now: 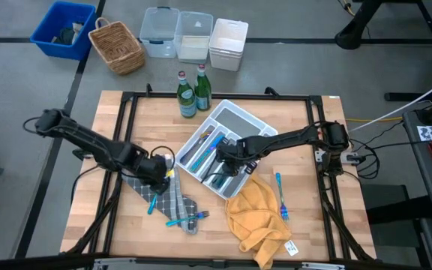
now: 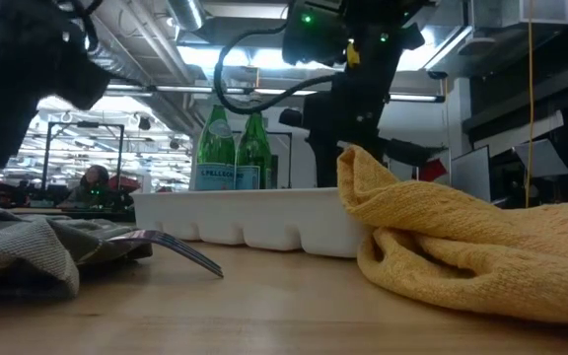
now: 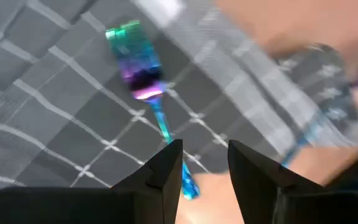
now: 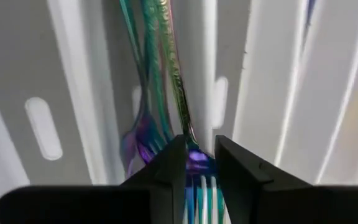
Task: Sort silverware
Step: Put the blue fork into the cutlery tray
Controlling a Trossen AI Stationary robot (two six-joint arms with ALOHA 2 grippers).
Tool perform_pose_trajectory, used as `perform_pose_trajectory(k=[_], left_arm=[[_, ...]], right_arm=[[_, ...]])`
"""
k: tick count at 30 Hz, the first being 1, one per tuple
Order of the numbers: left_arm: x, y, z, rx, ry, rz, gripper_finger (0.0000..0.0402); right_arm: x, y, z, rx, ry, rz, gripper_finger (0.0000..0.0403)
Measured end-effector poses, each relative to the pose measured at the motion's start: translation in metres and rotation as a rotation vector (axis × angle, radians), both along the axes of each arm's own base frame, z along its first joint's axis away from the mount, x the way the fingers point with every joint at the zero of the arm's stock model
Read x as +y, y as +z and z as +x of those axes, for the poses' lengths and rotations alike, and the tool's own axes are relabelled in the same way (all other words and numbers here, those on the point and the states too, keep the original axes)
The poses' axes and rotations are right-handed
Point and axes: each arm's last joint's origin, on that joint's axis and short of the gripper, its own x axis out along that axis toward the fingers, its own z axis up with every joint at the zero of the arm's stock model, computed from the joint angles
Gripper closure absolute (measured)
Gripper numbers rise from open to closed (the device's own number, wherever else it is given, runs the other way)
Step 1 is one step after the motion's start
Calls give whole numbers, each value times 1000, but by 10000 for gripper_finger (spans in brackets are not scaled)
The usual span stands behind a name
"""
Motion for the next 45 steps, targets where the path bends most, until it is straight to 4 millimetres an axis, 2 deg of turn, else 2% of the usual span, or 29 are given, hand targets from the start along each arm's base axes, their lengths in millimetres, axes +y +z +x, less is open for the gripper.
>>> perform_pose_trajectory(k=[10,17,24,29,40,45], left_arm=[[-7,-36,3,147,34,75,284],[-11,-48,15,121,1,97,284],[-13,-60,20,171,11,119,284],[-13,-62,21,182,11,122,295],[-12,-52,17,133,14,95,395],[-11,-47,16,110,15,85,398]], right_arm=[[0,4,-1,-20,-33,0,313],[0,4,-1,-24,-41,3,313],[0,4,-1,-32,-64,11,313],[-1,5,-1,-34,-74,-17,313],[-2,5,-1,-32,-78,-30,313],[-2,5,-1,-31,-78,-31,313]])
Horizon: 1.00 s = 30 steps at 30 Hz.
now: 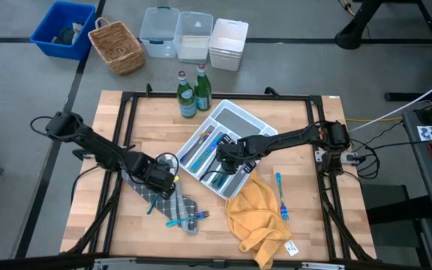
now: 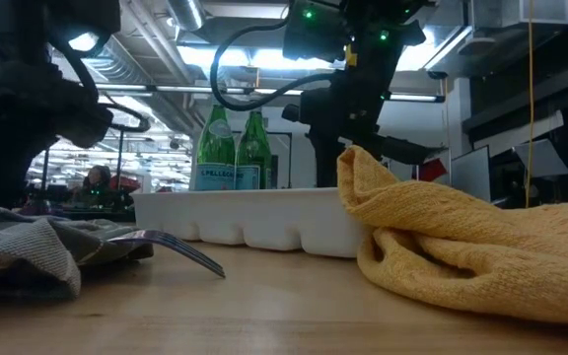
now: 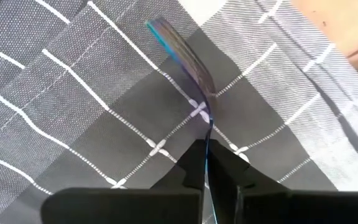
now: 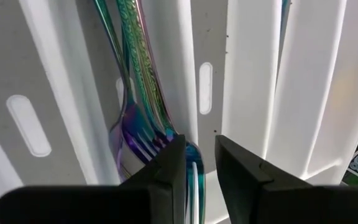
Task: Sort silverware
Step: Put the blue fork into the cutlery tray
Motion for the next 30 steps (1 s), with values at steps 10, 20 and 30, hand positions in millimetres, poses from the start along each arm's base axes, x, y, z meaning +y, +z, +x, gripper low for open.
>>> perform_pose_trajectory(k=[10,20,30], left_arm=[[1,7,-1,-43,4,-12,400],[1,30,3,-181,-21,-32,401],[11,57,22,-513,-27,-25,401]], right_arm=[[0,0,0,3,-1,-3,313],[-1,23,4,-56,-72,29,313],[-2,62,7,-54,-143,93,313]])
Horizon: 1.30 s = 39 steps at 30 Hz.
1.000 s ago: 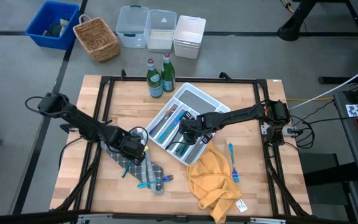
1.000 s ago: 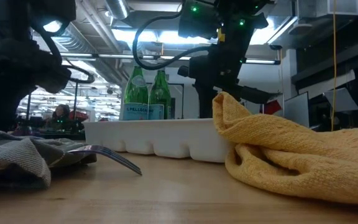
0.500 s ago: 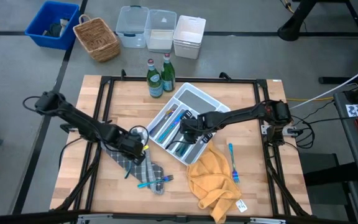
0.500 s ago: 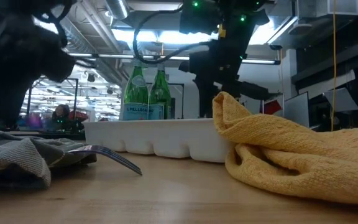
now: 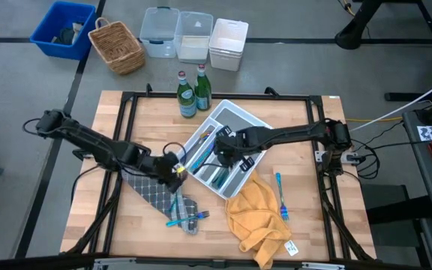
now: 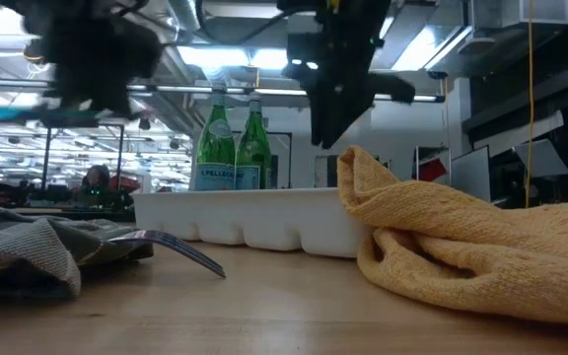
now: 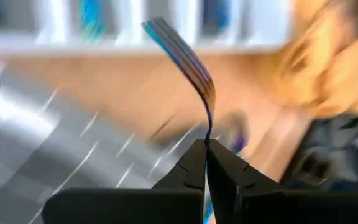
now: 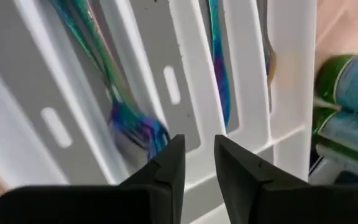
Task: Sort silverware
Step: Put the blue fork into the cutlery tray
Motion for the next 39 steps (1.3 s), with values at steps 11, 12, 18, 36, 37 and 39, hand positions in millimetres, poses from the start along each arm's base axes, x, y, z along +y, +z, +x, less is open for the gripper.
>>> perform_pose_trajectory(k=[11,12,18,36,37,39], left_arm=[[49,25,42,-436,61,263,401],[53,24,46,-453,64,287,401],[73,11,66,-499,47,388,401],[97,-43,135,-458,-187,501,401],[97,-47,138,-442,-193,499,401],[97,-56,143,-408,-202,493,401]], right_arm=[[-19,50,-18,102,-244,107,313],[-21,53,-20,104,-291,117,313],[-29,53,-34,150,-682,188,313],[-20,29,-51,297,-1004,291,313],[-20,29,-51,296,-1009,291,313],[-20,30,-52,292,-1014,292,313]])
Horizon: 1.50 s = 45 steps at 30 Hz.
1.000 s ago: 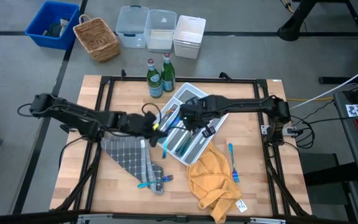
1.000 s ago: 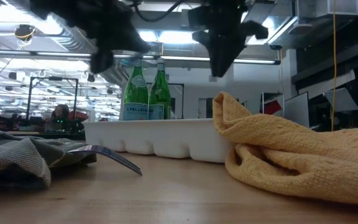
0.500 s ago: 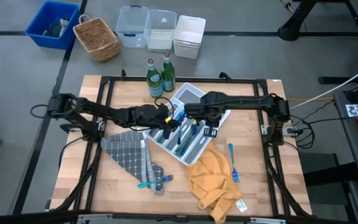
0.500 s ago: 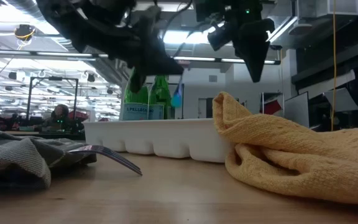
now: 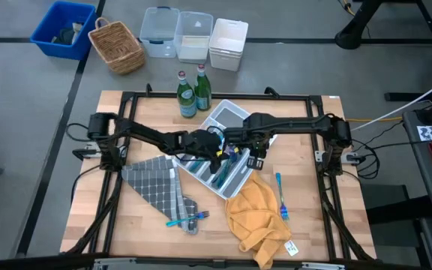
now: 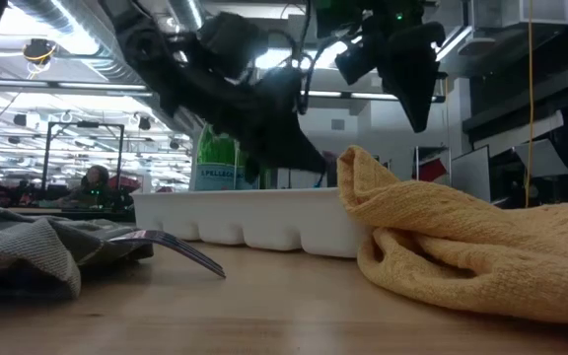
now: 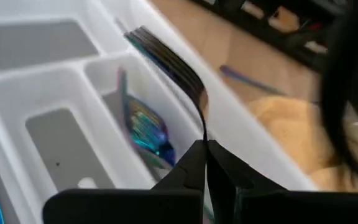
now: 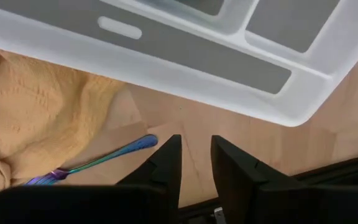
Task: Sort silverware
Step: Put the blue fork into the cutlery tray
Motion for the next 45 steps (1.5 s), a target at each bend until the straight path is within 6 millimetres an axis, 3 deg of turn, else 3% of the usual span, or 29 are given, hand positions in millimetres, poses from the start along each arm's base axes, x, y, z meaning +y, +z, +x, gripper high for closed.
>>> perform_pose_trajectory(k=[6,13,22,28,33,38,41,45], left_arm=[[1,-19,10,65,-21,33,401],[1,-22,12,70,-38,57,397],[1,-24,11,86,-27,38,306],[1,-22,11,83,5,-14,281],[3,-7,8,46,10,-17,289],[3,19,3,-24,-21,-31,298],[3,35,-4,-29,-34,-33,301],[5,49,-17,23,-40,-12,302]], right_arm=[[1,0,0,-3,-4,29,313],[1,1,0,-4,-5,34,313],[5,5,-2,-24,-112,157,313],[5,34,-21,-116,-153,134,313],[4,61,-41,-215,-257,47,313],[10,71,-51,-261,-395,-8,313],[21,62,-53,-231,-450,-21,313],[42,35,-63,-121,-536,-47,313]])
